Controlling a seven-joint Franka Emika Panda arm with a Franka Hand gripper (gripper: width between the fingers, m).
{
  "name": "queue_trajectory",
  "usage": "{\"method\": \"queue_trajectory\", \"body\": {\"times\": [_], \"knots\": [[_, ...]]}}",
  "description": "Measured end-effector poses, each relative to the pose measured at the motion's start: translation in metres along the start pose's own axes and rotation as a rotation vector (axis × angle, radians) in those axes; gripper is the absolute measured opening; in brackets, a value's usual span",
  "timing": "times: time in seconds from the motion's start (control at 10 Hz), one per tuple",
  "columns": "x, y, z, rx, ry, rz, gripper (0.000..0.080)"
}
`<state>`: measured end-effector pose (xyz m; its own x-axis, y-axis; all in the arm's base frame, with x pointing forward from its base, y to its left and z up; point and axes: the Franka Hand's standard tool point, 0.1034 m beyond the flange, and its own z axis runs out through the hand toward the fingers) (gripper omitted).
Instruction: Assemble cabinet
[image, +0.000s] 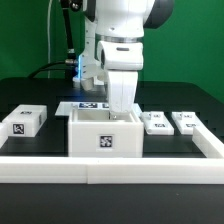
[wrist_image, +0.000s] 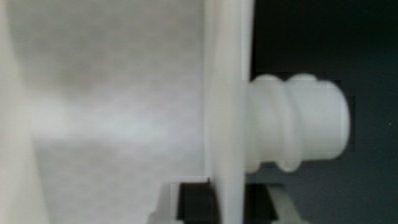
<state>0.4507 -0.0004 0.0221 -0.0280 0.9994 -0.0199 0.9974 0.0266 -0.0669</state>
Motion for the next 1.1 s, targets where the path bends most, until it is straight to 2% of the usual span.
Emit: {"method": "queue_trajectory", "body": {"times": [0.6,0.7,0.8,0.9,1.0,1.1], "knots": [[0.0,0.002,-0.001,0.001,-0.001,-0.001,0.0039],[0.0,0.011,-0.006,0.006,-0.006,-0.006,0.0039],[0.003,0.026,-0.011,-0.012,-0.004,-0.028,0.0038],[0.009,0.033,-0.012,-0.014,-0.001,-0.033,0.0038],[0.021,0.04,-0.012,-0.005,0.002,-0.035,0.0038],[0.041,0.052,-0.011,-0.014,0.013,-0.029,0.0038]]}}
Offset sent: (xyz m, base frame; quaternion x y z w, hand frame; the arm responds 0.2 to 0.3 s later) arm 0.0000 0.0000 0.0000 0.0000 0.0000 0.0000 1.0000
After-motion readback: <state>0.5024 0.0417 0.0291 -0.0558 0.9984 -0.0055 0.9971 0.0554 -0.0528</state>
